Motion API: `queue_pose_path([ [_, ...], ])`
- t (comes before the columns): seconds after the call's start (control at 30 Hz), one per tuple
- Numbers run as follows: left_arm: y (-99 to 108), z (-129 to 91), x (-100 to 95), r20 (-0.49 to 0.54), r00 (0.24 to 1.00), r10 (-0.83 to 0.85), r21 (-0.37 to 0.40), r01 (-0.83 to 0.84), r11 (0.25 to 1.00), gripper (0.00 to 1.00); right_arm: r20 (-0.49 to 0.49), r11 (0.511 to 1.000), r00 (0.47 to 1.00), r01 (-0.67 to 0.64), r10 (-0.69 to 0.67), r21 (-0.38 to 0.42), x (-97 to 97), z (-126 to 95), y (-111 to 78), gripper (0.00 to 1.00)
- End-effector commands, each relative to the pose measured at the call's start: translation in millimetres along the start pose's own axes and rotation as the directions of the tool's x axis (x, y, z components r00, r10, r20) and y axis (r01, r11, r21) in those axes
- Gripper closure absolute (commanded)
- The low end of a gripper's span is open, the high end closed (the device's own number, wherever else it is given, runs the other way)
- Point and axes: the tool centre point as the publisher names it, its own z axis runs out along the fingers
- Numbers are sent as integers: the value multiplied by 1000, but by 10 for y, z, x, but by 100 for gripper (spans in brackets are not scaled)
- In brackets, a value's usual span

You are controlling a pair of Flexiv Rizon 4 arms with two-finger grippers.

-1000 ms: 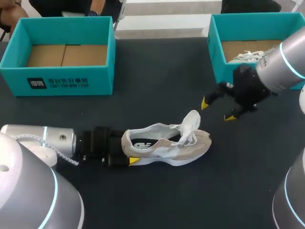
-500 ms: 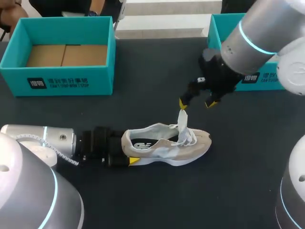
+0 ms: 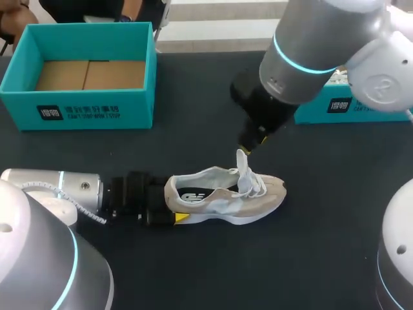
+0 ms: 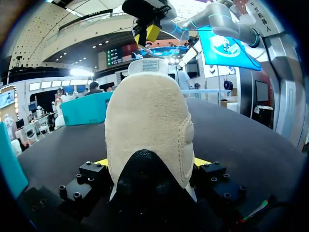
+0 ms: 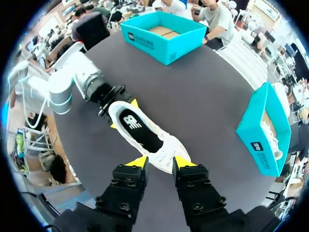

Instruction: Take the shoe out of the shoebox, open the shoe tongue, remove and reinsert the insole, then place the shoe into the shoebox

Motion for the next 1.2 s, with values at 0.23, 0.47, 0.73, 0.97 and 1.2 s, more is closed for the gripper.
queue_pose_path([
  [0.23, -5, 1, 15, 2, 1000, 1, -2, -1, 1000, 100, 155, 978, 965, 205, -210, 47, 52, -10, 55, 100],
  [0.47, -5, 1, 15, 2, 1000, 1, -2, -1, 1000, 100, 155, 978, 965, 205, -210, 47, 52, -10, 55, 100],
  [0.73, -5, 1, 15, 2, 1000, 1, -2, -1, 1000, 100, 54, 913, 912, 403, -406, 64, 115, 101, 299, 100],
  [0.97, -5, 1, 15, 2, 1000, 1, -2, -1, 1000, 100, -10, 806, 806, 591, -592, 36, 372, 250, 608, 100],
  [1.2, -5, 1, 15, 2, 1000, 1, -2, -1, 1000, 100, -99, 738, 737, 674, -668, 33, 581, 508, 708, 100],
])
